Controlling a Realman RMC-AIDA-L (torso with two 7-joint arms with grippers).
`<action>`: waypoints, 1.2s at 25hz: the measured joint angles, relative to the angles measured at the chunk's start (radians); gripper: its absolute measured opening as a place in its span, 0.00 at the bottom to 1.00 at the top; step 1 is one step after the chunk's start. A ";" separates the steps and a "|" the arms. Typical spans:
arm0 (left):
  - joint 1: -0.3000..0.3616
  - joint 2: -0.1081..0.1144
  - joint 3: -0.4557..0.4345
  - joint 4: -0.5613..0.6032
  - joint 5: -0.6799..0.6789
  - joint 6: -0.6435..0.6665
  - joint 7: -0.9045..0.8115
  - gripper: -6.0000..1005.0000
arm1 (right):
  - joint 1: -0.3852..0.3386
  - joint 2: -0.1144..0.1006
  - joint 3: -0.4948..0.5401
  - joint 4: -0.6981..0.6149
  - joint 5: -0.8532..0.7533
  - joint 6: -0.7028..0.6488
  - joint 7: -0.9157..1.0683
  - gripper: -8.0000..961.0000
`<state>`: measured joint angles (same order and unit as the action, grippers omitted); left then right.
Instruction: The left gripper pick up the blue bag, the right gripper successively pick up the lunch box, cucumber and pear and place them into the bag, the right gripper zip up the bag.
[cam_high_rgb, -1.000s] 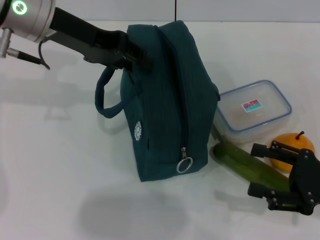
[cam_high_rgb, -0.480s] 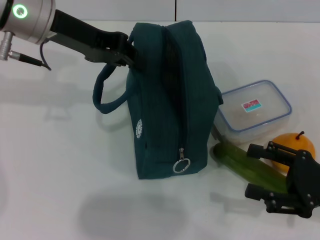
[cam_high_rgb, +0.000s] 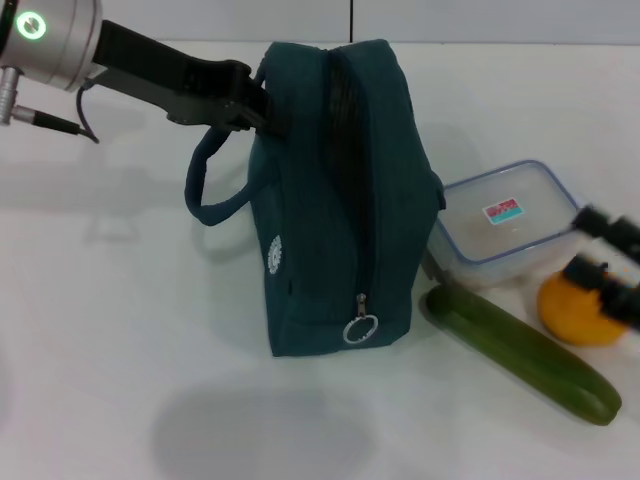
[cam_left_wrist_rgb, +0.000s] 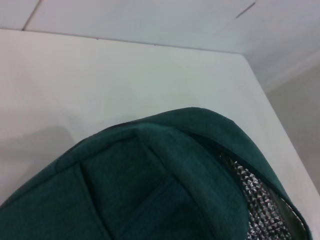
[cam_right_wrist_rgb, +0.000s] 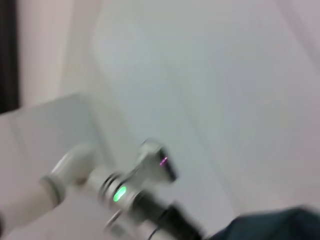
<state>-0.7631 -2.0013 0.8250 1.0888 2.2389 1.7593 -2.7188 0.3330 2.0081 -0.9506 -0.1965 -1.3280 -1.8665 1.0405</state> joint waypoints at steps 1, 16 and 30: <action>0.000 0.000 -0.006 -0.003 -0.001 0.000 0.001 0.07 | -0.009 0.000 0.041 0.017 0.009 -0.004 0.000 0.87; 0.013 0.007 -0.022 -0.007 -0.060 0.004 0.001 0.07 | -0.057 0.003 0.425 0.219 0.075 0.204 0.162 0.87; 0.024 -0.001 -0.015 -0.007 -0.060 0.007 0.032 0.07 | 0.045 0.011 0.453 0.260 0.076 0.474 0.390 0.87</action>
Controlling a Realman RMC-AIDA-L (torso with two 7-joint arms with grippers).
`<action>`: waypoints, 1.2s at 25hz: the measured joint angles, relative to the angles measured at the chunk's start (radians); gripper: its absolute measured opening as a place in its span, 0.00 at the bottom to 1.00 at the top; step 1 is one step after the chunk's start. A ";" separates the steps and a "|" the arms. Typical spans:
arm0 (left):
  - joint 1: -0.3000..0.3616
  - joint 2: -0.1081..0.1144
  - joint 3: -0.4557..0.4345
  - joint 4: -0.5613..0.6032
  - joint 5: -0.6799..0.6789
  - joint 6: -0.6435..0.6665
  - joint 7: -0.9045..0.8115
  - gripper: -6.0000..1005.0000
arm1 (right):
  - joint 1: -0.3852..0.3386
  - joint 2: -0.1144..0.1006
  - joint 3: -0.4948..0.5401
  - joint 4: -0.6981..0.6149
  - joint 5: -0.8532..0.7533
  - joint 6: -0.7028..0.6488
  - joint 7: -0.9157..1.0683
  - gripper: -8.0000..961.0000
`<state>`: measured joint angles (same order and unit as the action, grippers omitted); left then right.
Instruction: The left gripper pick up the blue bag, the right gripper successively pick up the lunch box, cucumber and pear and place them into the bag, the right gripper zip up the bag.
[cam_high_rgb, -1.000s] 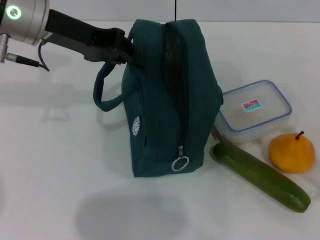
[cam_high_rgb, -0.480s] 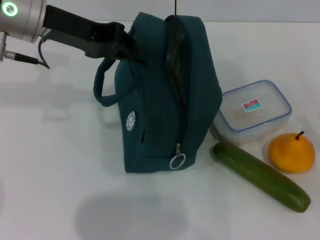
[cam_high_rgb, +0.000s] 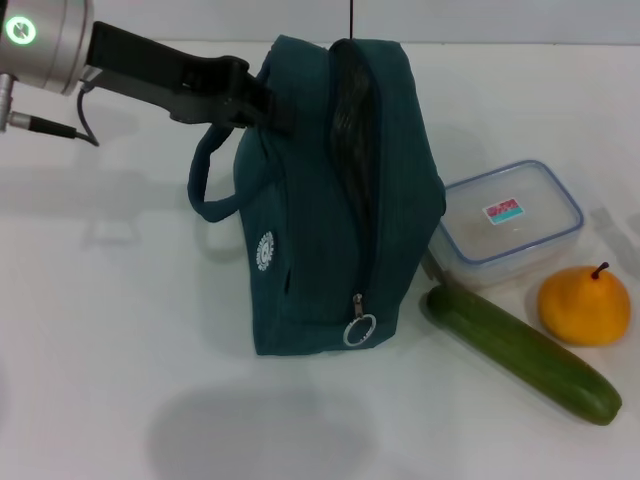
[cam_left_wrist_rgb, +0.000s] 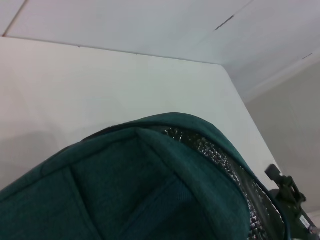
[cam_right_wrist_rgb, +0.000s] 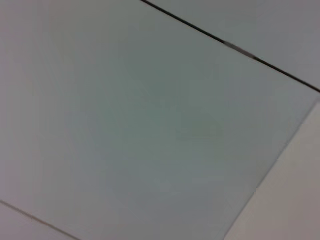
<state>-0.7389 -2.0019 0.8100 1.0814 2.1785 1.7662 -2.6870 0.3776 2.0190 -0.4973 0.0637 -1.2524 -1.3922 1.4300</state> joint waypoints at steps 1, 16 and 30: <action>0.002 0.000 0.000 0.000 0.000 0.000 0.004 0.07 | 0.006 -0.001 -0.002 -0.001 -0.002 0.009 0.017 0.87; 0.014 -0.004 0.000 0.000 0.000 0.000 0.033 0.07 | 0.109 0.004 -0.110 -0.027 -0.041 0.080 0.194 0.87; 0.013 -0.008 0.000 0.000 0.001 -0.006 0.038 0.07 | 0.131 0.008 -0.113 -0.027 -0.041 0.077 0.209 0.87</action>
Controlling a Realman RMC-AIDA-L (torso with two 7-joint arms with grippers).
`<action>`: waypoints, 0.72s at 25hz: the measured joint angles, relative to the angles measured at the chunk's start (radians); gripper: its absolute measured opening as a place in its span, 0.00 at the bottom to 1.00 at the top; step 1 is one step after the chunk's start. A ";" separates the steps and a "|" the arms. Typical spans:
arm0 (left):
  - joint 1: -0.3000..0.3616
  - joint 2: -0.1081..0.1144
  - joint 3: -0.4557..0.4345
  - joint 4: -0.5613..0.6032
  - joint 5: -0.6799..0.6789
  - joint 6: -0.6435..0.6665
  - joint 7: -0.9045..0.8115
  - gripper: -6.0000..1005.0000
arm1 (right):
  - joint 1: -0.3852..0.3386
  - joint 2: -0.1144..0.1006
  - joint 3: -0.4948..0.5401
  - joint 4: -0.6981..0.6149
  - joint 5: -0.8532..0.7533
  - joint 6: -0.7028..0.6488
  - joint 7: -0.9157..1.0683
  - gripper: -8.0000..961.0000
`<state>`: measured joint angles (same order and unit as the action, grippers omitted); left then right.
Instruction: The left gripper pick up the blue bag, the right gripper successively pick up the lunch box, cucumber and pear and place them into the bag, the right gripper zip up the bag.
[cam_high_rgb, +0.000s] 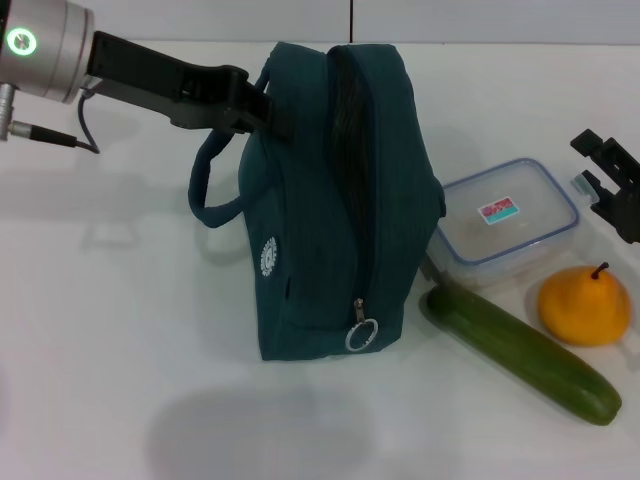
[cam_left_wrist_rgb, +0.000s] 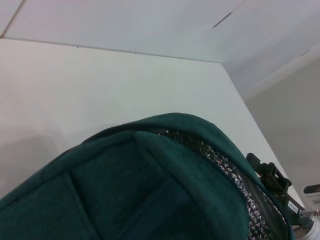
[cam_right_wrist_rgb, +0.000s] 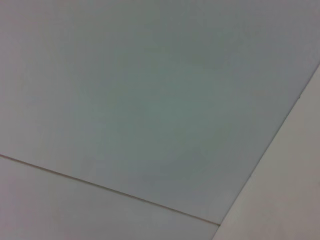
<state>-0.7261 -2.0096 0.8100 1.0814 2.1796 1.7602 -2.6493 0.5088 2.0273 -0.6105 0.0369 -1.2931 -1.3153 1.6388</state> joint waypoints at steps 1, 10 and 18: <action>0.000 0.000 0.000 0.000 0.000 0.000 0.000 0.07 | 0.000 0.000 0.000 0.000 0.000 0.000 0.000 0.87; -0.001 0.000 0.000 0.000 0.002 -0.001 0.009 0.07 | 0.018 0.001 -0.002 0.016 -0.020 0.038 0.002 0.87; 0.001 0.000 0.000 -0.003 0.001 -0.001 0.013 0.07 | 0.037 0.001 -0.002 0.037 -0.022 0.041 0.018 0.87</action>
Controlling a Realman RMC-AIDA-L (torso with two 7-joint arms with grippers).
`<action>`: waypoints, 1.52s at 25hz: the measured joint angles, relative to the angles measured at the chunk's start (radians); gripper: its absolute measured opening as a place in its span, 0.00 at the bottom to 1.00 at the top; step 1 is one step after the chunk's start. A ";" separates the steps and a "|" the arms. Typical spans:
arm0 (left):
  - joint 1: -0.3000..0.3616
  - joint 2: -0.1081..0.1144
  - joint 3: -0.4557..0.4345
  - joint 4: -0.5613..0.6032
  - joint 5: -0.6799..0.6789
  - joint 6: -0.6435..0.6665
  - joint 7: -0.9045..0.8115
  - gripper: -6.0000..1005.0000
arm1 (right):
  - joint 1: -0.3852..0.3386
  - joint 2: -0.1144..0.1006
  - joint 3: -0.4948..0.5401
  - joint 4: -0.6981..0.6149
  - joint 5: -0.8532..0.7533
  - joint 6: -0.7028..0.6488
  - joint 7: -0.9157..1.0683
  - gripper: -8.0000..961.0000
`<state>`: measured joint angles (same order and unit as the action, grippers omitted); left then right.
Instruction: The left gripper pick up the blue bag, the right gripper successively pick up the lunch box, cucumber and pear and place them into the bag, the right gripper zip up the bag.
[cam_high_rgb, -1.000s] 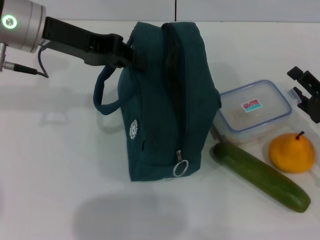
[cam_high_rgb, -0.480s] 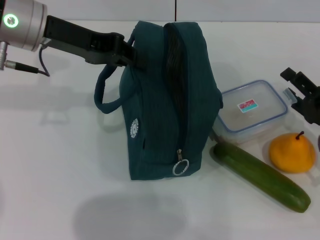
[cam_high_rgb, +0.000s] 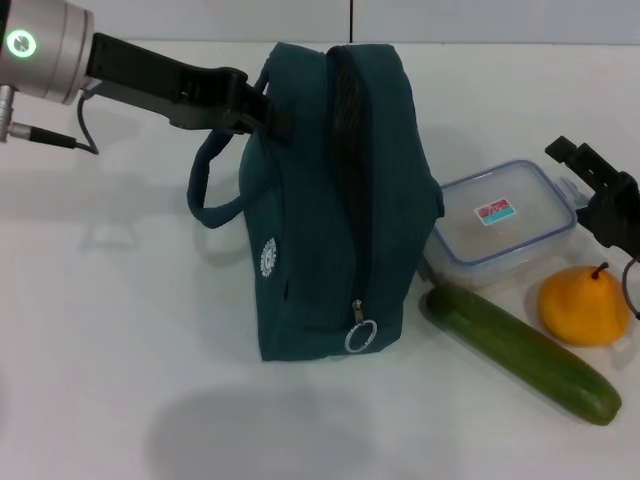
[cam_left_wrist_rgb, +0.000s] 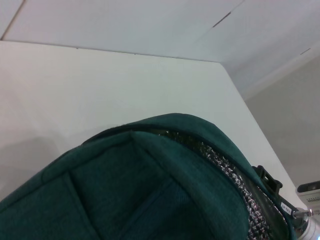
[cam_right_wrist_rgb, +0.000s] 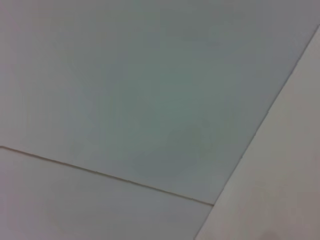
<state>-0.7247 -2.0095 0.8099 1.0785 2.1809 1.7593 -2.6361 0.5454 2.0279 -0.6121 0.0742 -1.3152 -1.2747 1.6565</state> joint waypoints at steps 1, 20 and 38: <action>0.000 0.000 0.000 -0.003 0.000 0.000 0.003 0.07 | 0.001 0.000 0.000 0.000 0.000 -0.001 0.004 0.87; 0.002 -0.001 0.000 -0.024 0.000 0.000 0.010 0.07 | -0.022 0.000 0.009 -0.001 0.000 -0.002 0.011 0.85; -0.007 -0.002 0.000 -0.025 -0.002 0.000 0.013 0.07 | -0.024 -0.003 -0.058 -0.033 -0.001 -0.010 0.024 0.12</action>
<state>-0.7316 -2.0111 0.8099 1.0538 2.1791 1.7595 -2.6230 0.5213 2.0244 -0.6699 0.0410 -1.3162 -1.2845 1.6801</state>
